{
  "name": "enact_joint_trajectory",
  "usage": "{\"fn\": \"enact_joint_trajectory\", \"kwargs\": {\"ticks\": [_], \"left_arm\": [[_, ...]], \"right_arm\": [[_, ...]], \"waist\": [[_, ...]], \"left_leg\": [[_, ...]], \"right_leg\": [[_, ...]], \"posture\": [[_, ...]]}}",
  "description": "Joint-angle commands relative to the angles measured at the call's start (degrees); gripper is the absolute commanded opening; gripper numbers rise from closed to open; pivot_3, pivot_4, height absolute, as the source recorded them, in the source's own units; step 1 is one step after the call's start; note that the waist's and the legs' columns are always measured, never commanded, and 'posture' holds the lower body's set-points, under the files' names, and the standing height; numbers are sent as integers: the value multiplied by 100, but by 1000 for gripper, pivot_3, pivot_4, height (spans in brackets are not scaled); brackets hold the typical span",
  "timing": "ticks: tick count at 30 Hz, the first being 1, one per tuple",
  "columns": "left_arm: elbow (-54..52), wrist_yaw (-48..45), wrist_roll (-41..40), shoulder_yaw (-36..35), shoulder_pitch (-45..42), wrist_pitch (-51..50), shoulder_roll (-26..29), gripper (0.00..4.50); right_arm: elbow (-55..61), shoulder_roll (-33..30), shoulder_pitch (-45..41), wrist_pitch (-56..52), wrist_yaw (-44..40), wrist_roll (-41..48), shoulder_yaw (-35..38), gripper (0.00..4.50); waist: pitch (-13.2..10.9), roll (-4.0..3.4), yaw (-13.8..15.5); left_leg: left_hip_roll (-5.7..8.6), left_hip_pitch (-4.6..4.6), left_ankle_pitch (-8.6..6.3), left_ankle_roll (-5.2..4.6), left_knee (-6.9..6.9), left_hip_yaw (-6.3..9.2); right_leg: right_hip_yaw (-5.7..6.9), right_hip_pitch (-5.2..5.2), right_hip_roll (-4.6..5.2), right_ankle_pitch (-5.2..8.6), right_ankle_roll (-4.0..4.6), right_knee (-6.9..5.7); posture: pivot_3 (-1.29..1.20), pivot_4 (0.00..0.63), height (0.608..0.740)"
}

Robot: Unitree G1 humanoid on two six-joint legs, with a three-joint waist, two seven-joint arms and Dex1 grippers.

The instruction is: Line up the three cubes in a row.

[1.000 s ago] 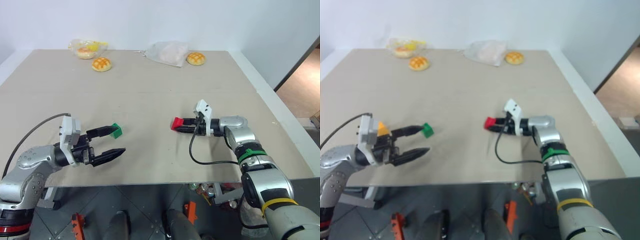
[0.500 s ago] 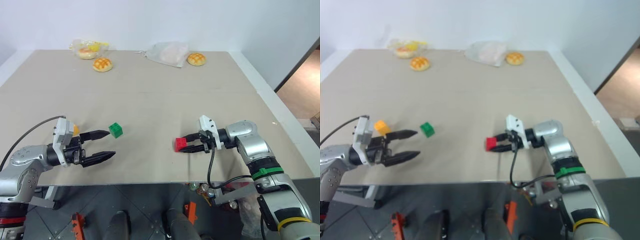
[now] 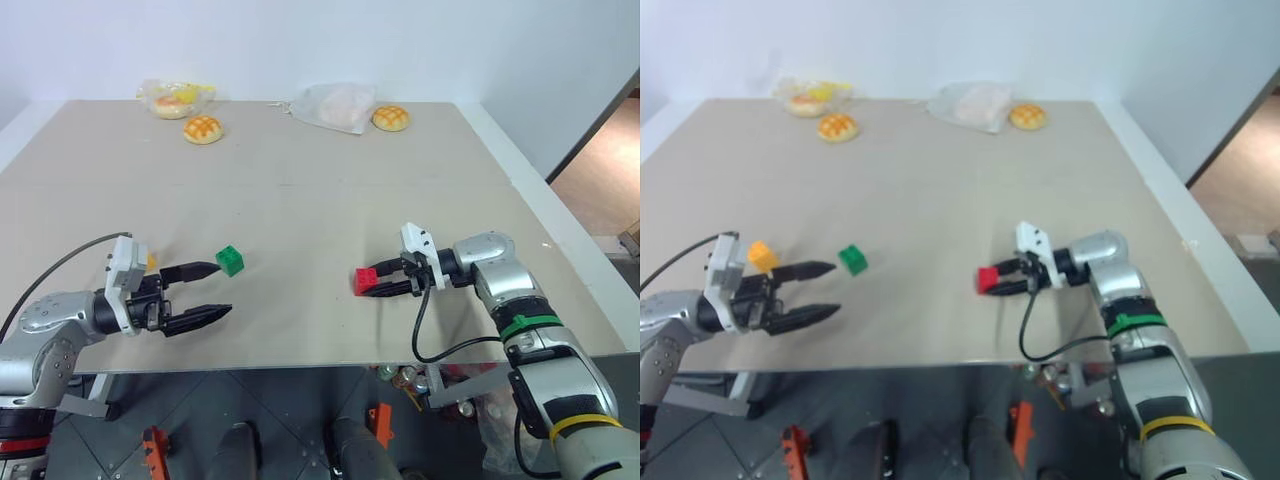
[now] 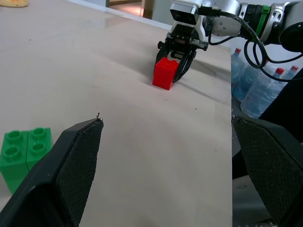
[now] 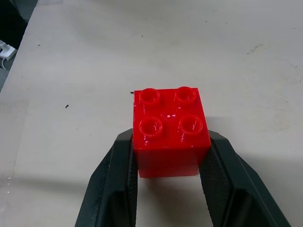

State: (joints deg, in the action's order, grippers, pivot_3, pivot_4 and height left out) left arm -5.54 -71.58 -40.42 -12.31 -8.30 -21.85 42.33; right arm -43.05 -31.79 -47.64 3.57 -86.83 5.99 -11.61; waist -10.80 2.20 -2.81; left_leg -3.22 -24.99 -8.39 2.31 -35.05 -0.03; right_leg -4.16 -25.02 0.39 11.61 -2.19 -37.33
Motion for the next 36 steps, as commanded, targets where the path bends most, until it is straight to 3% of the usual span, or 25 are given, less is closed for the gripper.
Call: {"fn": "enact_joint_trajectory", "kwargs": {"ticks": [1, 7, 17, 23, 29, 36], "left_arm": [[76, 153, 210, -203, -68, 275, 45, 4500], [645, 463, 341, -383, -232, 493, -89, 4500], [879, 509, 490, -374, -157, 475, -51, 4500], [1523, 663, 901, -71, -689, 678, -278, 4500], [2534, 735, 1383, 321, -1459, 1015, -686, 4500], [3265, 625, 1699, 519, -1927, 1325, -903, 4500]], "right_arm": [[-89, 68, -99, 64, -92, -97, -66, 2374], [29, -7, -37, 60, 68, -198, -53, 4299], [1481, -837, 91, -515, 43, 324, 504, 4299], [3052, -891, -116, -1894, 566, 1574, 1402, 4299], [4720, -811, 875, -2579, 1268, 1905, 1362, 4299], [5423, -870, 1377, -3003, 1801, 2204, 1535, 4299]], "waist": [[0, 1, 1], [1, 2, -13], [0, 0, 23], [-6, -11, 19], [9, 9, 74], [7, 7, 35]], "left_leg": [[-1, 0, 0, 0, -1, 0], [-11, 2, 0, 0, -10, -2], [-12, -9, 0, 2, -36, -16], [-24, -9, -4, 6, -23, -13], [-22, -13, -8, 9, -24, -3], [-16, -23, -9, 11, -35, -13]], "right_leg": [[0, 0, -1, 0, 0, -1], [0, 0, -9, -5, 7, -4], [-2, -3, 1, -7, 8, -9], [2, -13, -13, -6, 9, -10], [4, -4, -16, 7, 1, -15], [-7, -13, -10, -3, -6, -15]], "posture": [[0, 150, 740], [0, 150, 740], [0, 150, 740], [0, 150, 740], [0, 150, 740], [0, 150, 740]]}}
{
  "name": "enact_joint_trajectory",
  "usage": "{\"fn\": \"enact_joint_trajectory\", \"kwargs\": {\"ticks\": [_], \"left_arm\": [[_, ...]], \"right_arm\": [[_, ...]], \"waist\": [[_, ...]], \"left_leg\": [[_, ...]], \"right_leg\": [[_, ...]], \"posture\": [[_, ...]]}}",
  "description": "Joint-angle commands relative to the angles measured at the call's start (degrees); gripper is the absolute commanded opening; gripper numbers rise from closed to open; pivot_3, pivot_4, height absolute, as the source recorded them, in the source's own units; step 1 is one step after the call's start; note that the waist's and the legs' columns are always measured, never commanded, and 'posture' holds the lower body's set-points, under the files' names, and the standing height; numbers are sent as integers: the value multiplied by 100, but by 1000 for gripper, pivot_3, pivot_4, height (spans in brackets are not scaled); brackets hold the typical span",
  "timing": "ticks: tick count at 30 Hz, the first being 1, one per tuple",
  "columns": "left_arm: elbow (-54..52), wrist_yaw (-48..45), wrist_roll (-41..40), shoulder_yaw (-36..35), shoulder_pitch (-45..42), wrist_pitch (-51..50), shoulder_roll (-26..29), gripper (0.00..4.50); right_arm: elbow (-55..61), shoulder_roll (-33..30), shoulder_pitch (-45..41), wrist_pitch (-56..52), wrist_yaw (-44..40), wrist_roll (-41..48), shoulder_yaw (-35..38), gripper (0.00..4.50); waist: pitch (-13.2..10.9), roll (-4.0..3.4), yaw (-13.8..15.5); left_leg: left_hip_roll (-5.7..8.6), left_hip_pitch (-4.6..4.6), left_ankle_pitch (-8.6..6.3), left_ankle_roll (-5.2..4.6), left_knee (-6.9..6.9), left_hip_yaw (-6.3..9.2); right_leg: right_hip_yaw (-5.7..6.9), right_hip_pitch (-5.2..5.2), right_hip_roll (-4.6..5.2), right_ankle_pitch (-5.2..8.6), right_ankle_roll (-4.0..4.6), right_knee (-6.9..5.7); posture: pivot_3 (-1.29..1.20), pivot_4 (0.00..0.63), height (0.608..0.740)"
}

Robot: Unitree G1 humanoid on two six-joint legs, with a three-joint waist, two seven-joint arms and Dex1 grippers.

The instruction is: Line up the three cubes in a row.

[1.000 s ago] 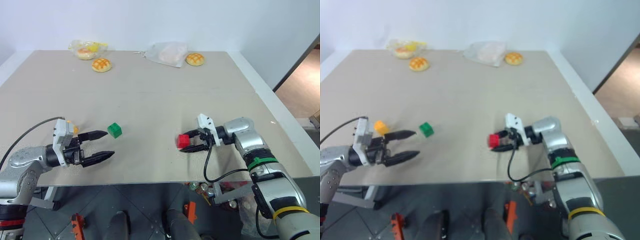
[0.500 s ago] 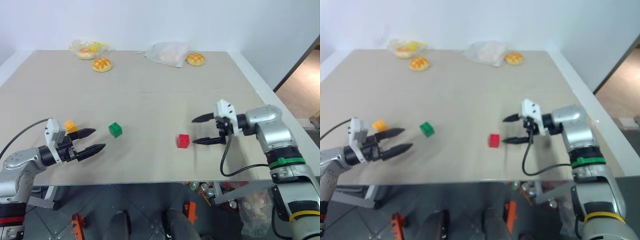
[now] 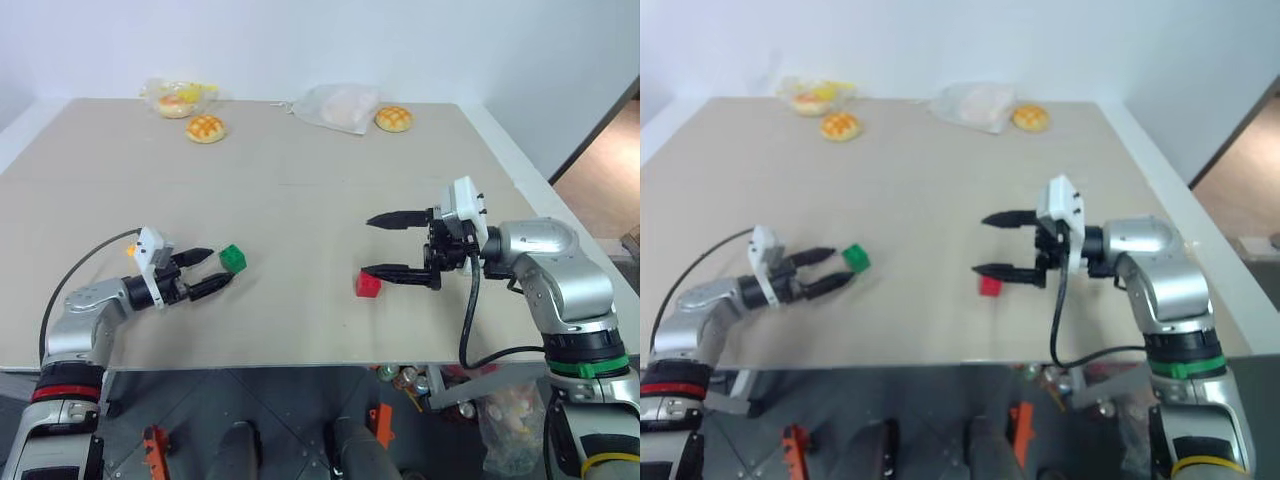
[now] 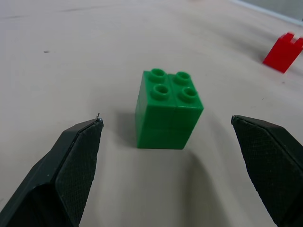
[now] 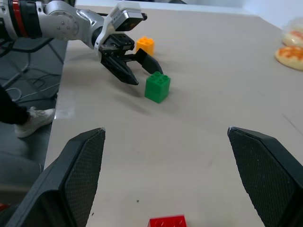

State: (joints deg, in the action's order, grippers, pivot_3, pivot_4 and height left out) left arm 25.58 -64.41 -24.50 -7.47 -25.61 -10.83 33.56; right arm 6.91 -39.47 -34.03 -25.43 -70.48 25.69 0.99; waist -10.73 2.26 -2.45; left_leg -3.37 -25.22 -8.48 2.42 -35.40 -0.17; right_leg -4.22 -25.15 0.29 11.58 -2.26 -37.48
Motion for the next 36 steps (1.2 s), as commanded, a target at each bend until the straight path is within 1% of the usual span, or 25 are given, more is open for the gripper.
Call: {"fn": "enact_joint_trajectory", "kwargs": {"ticks": [1, 5, 6, 10, 11, 14, 20, 26, 30, 36], "left_arm": [[262, -101, 162, 70, -273, 274, -62, 4500], [783, -125, 361, 145, -618, 513, -184, 4500], [881, -144, 388, 155, -689, 553, -208, 3945], [958, -411, 403, 223, -775, 581, -251, 2666], [982, -427, 431, 233, -784, 610, -256, 2221], [1007, -484, 515, 289, -814, 677, -258, 1336], [462, -872, 618, 680, -855, 597, -328, 1338], [11, -1172, 648, 1162, -1089, 471, -673, 1338], [614, -1417, 851, 1580, -1769, 624, -1254, 1338], [1909, -1641, 1286, 1778, -2373, 1302, -1531, 1338]], "right_arm": [[478, -119, 49, -134, 219, 268, 304, 4299], [584, -162, 126, -214, 388, 357, 375, 4299], [603, -170, 144, -223, 425, 375, 381, 4326], [697, -177, 216, -262, 573, 464, 414, 4326], [719, -185, 238, -274, 600, 487, 425, 4326], [752, -223, 339, -302, 684, 525, 460, 4326], [763, -335, 787, -336, 863, 589, 679, 4326], [824, -357, 1085, -309, 1008, 617, 766, 4326], [1039, -349, 1204, -368, 1164, 703, 860, 4326], [1243, -398, 1361, -443, 1340, 818, 970, 4326]], "waist": [[0, 0, 2], [0, 0, 1], [0, 0, 1], [0, 0, -2], [0, 0, -3], [0, 0, -2], [1, 1, 3], [1, 1, 9], [0, 1, 4], [0, 0, -37]], "left_leg": [[-1, 4, 0, 0, 0, 1], [-2, 3, 0, 0, 0, 4], [-1, 2, 0, 0, 0, 4], [-1, 2, 0, 0, 1, 4], [-1, 2, 0, 0, 1, 4], [-2, 2, 0, 0, 2, 6], [1, 1, 0, 0, 0, 6], [4, 0, 0, -1, -6, 7], [5, 1, 2, -4, -9, 10], [9, 5, -1, -9, -8, 13]], "right_leg": [[1, 1, -2, 0, 0, -1], [1, 4, -5, 0, 1, 0], [1, 4, -4, 0, 0, 0], [1, 3, -4, 0, 0, 0], [1, 3, -5, 0, 0, 0], [1, 3, -6, 1, 0, 0], [0, 7, -3, 2, -2, 0], [-2, 9, -3, 1, -4, 0], [-2, 12, -7, -2, -8, 0], [-8, 13, -11, -2, -10, 1]], "posture": [[0, 150, 740], [0, 150, 740], [0, 150, 740], [0, 150, 740], [0, 150, 740], [0, 150, 740], [0, 150, 740], [0, 150, 740], [0, 150, 740], [0, 150, 740]]}}
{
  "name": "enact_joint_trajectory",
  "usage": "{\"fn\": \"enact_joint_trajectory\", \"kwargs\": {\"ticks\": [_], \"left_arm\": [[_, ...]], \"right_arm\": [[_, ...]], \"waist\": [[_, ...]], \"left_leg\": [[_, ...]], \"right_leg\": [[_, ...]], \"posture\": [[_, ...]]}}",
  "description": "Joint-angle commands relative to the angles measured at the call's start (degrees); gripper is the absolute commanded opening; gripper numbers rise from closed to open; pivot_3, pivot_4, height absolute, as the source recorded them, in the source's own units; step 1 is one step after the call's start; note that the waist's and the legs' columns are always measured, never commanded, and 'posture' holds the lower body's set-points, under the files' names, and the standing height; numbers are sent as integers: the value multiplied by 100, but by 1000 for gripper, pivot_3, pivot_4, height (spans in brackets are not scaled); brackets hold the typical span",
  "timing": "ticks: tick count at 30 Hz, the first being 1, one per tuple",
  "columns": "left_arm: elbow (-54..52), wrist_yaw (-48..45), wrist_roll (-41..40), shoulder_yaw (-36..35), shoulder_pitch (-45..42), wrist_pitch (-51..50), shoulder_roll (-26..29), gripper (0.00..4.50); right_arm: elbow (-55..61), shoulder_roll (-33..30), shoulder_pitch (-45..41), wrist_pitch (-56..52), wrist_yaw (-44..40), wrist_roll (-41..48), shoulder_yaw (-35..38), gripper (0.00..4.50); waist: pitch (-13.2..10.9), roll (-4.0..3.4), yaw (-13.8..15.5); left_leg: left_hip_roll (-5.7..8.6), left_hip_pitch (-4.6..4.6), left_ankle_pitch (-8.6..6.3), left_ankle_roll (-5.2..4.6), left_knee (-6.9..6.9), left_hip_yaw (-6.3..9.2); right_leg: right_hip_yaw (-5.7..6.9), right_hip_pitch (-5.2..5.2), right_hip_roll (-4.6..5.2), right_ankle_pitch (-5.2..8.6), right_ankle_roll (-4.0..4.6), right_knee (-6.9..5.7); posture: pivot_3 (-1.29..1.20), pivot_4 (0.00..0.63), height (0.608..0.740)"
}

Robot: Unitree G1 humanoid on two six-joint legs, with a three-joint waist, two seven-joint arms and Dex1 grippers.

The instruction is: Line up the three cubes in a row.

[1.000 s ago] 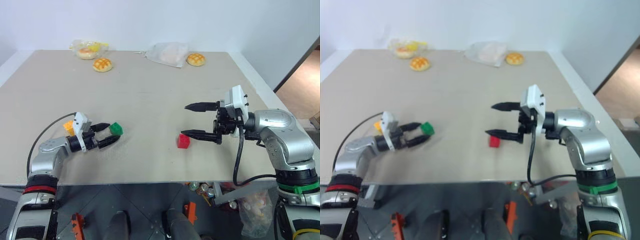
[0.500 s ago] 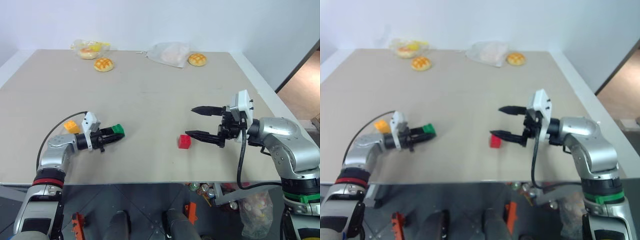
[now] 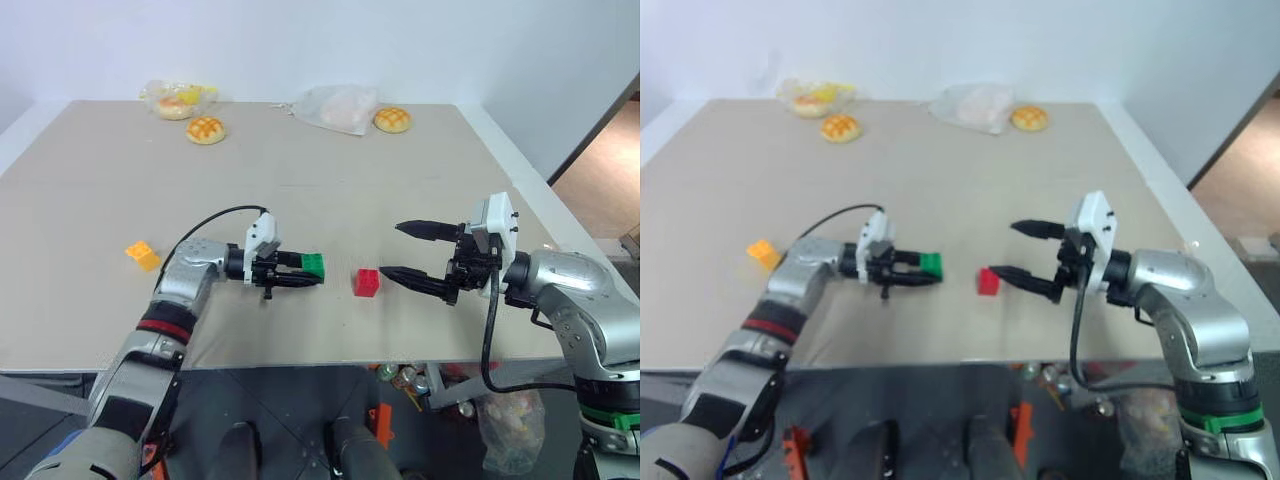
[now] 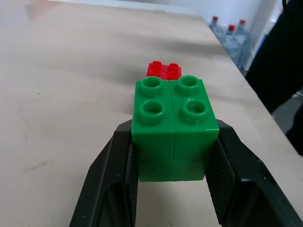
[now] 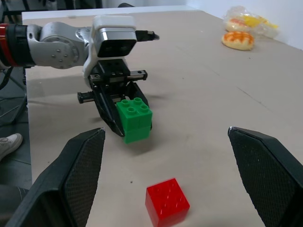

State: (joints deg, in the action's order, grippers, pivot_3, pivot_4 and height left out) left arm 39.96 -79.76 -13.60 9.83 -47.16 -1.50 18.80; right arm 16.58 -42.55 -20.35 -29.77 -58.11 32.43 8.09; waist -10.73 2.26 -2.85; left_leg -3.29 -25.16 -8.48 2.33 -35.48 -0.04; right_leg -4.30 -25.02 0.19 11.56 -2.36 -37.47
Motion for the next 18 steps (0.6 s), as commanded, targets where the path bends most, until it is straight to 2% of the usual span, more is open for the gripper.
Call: {"fn": "enact_joint_trajectory", "kwargs": {"ticks": [1, 7, 17, 18], "left_arm": [[667, -131, 270, 73, -295, 482, -94, 1338], [1516, -101, 613, 60, -574, 1108, -271, 1338], [1711, -20, 540, -191, -553, 1261, -335, 1338], [1701, -45, 452, -257, -557, 1090, -356, 1838]], "right_arm": [[307, -92, 13, -17, 136, 154, 271, 4326], [529, -111, 207, -76, 318, 260, 384, 4326], [519, -156, 215, -43, 426, 310, 369, 4326], [494, -157, 185, -34, 427, 307, 354, 4326]], "waist": [[0, 0, 5], [0, 0, 30], [0, 0, 30], [0, 0, 29]], "left_leg": [[0, 0, 0, 0, 1, 2], [4, -9, 0, 0, -2, 5], [6, -7, 1, -1, -4, 5], [6, -7, 1, -2, -4, 5]], "right_leg": [[0, -1, -2, 0, 0, 0], [0, 1, 1, 2, -3, 2], [-1, 2, 3, -1, -6, 2], [-1, 2, 3, -1, -6, 2]], "posture": [[0, 150, 740], [0, 150, 740], [0, 150, 740], [0, 150, 740]]}}
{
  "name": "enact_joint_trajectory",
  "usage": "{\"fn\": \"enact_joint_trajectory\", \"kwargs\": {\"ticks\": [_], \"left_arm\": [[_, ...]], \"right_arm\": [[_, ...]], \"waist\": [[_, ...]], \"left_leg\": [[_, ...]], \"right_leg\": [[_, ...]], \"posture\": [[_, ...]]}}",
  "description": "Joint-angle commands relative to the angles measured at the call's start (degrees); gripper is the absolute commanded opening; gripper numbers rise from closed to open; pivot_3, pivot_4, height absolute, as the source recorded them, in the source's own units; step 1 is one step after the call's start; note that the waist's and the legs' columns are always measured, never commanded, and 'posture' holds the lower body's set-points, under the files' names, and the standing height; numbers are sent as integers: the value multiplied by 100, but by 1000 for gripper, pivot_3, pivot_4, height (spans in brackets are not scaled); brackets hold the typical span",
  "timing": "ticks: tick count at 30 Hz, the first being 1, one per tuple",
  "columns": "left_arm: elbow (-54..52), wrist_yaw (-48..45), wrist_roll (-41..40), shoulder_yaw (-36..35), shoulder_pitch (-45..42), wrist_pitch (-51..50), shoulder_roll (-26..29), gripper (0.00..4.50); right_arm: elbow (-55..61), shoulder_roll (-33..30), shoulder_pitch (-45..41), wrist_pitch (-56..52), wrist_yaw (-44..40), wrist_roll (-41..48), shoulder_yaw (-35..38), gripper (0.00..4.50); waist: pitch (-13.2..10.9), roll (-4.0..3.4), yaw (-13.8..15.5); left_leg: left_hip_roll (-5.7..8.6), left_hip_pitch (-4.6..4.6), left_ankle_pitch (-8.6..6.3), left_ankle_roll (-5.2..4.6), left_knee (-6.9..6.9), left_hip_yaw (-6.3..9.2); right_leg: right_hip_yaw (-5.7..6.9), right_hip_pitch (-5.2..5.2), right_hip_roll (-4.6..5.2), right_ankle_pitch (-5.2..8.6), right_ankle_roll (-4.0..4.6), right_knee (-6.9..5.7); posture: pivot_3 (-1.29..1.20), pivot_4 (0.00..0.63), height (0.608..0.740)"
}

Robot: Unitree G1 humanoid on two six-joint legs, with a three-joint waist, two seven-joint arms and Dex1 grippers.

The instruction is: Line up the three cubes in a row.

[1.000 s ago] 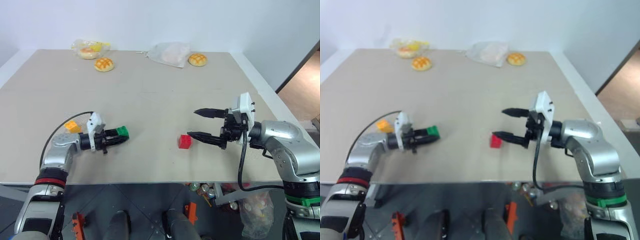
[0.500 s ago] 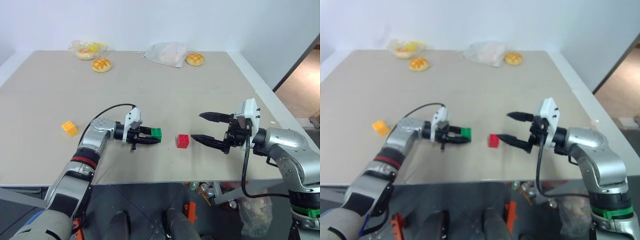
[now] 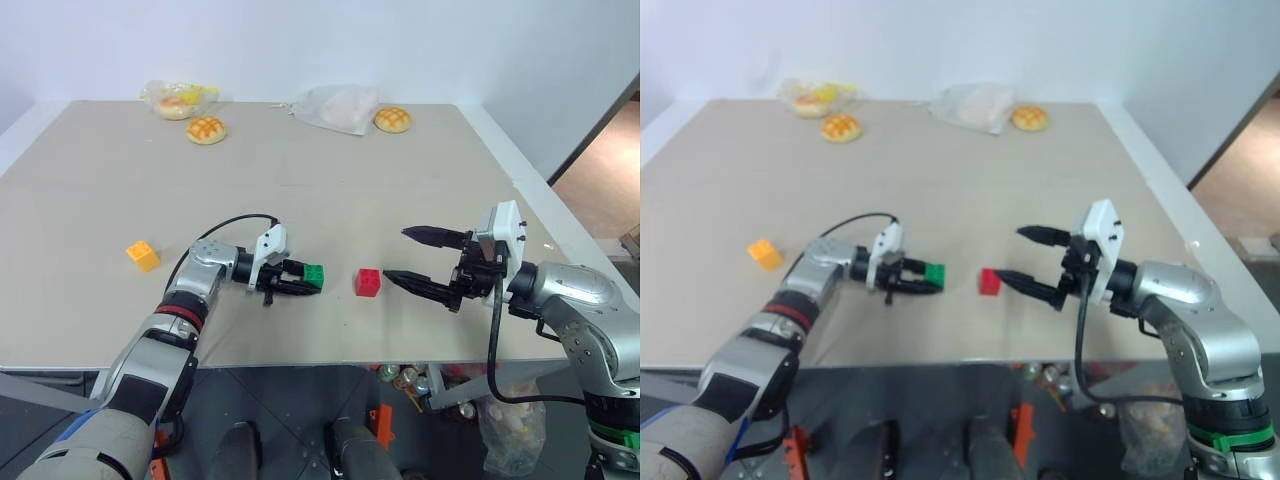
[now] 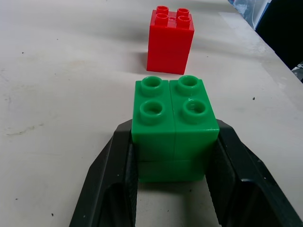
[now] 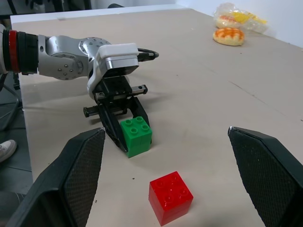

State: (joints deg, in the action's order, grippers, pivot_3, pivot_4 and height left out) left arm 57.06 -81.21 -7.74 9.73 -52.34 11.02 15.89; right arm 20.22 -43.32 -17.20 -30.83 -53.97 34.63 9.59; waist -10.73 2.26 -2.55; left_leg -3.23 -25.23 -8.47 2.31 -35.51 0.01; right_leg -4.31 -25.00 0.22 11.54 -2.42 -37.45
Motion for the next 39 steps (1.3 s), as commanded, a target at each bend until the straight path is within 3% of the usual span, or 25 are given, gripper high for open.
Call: {"fn": "enact_joint_trajectory", "kwargs": {"ticks": [1, 3, 7, 8, 15, 22, 26, 32, 39], "left_arm": [[-50, 229, -129, -295, 0, -13, -83, 2379], [-47, 606, -45, -381, 32, 209, -103, 3040], [-418, 145, -158, -389, 281, -207, 115, 4398], [-557, 7, -214, -394, 344, -413, 179, 4460], [-3236, -669, -1078, -597, 1604, -2268, 1308, 4460], [-4275, 649, -1349, -1640, 2529, -2609, 1996, 4460], [-5027, 1955, -1438, -2422, 3262, -2868, 1947, 4460], [-6459, 2568, -1751, -2676, 4959, -3325, 1790, 4460], [-7215, 3911, -2681, -3694, 5800, -3728, 996, 4460]], "right_arm": [[101, -80, -163, 78, 15, 83, 186, 4326], [64, -76, -207, 87, 4, 81, 159, 4326], [-17, -53, -307, 112, -37, 55, 82, 4326], [-39, -49, -331, 117, -44, 49, 69, 4326], [-210, -48, -568, 155, -180, 45, -16, 4326], [-189, 108, -697, 203, -204, 18, -231, 4326], [-103, 284, -784, 251, -203, -11, -474, 4326], [-357, 563, -1198, 421, -337, -216, -944, 4326], [-631, 849, -1541, 653, -653, -413, -1411, 4326]], "waist": [[0, 0, 0], [0, 0, -1], [0, 0, -12], [0, 0, -13], [0, -2, -44], [0, -2, -21], [0, -2, -20], [1, -3, -27], [2, -2, -14]], "left_leg": [[0, 0, 0, 0, 0, 0], [0, -1, 0, 0, 0, 0], [-1, 0, 0, 0, 4, 1], [-2, 1, 0, 0, 6, 1], [-12, 6, 0, 0, 14, 1], [-14, 9, 0, 0, 6, -1], [-17, 8, 0, 0, 6, -5], [-30, 13, -6, 8, 13, -19], [-32, 14, -5, 7, 5, -21]], "right_leg": [[0, 0, 0, 0, 0, 0], [0, 0, 0, 0, -1, 0], [0, -2, -2, 0, 0, 0], [0, -2, -3, 1, 1, 0], [1, -3, -7, 6, 10, -2], [3, 1, -3, 7, 12, -2], [3, -2, 0, 6, 11, -2], [4, -10, -2, 6, 15, -1], [7, -9, 2, 7, 20, 5]], "posture": [[0, 150, 740], [0, 150, 740], [0, 150, 740], [0, 150, 740], [0, 150, 740], [0, 150, 740], [0, 150, 740], [0, 150, 740], [0, 150, 740]]}}
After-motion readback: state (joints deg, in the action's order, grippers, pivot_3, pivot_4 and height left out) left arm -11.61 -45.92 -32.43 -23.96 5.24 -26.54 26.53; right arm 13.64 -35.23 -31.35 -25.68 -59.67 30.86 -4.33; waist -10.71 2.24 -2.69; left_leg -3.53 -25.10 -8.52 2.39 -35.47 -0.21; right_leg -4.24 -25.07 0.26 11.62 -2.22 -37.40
